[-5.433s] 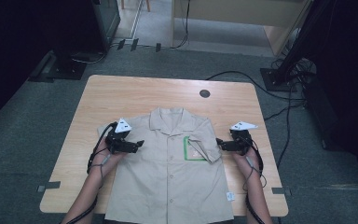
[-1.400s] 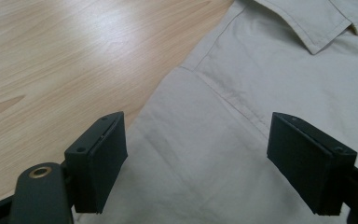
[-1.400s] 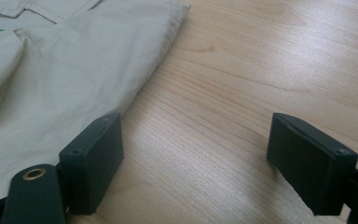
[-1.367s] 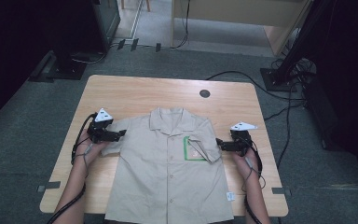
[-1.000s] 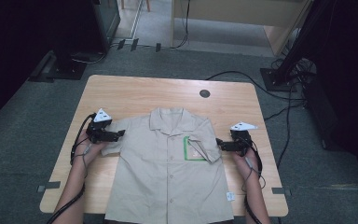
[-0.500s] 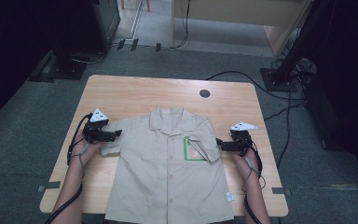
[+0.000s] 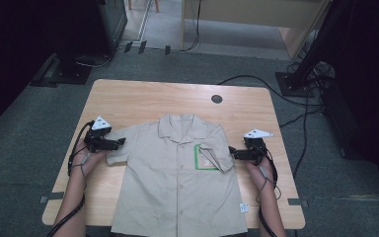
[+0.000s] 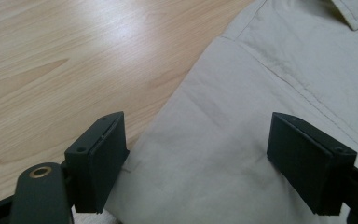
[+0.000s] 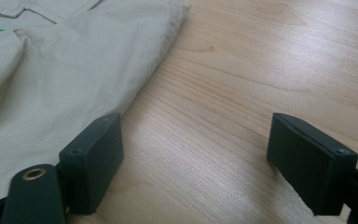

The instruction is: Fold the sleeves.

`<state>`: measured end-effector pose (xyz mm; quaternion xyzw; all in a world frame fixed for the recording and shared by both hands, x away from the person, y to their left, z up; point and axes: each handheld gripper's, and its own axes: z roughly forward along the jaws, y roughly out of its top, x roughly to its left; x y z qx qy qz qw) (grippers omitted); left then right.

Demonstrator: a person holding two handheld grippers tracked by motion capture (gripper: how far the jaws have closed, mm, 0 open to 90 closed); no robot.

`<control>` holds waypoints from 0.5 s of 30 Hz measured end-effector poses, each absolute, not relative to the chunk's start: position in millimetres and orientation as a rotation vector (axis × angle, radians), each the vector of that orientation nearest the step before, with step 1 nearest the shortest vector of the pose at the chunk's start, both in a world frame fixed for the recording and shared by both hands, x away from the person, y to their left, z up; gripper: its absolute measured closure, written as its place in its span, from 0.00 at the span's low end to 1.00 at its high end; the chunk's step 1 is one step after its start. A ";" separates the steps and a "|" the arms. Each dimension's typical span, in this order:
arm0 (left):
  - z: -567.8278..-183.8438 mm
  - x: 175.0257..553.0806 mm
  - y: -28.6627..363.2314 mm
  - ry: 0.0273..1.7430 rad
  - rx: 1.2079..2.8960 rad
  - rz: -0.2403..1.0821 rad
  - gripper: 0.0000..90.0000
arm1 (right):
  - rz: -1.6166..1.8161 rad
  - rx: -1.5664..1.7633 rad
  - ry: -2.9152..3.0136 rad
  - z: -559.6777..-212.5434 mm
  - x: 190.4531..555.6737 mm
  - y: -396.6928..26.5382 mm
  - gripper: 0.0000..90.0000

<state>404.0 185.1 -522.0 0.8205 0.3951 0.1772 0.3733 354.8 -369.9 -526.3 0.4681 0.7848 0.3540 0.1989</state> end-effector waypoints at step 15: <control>-522.8 402.4 194.4 1.026 2.104 0.456 0.27 | 0.990 1.309 2.196 -526.3 354.8 -369.9 0.20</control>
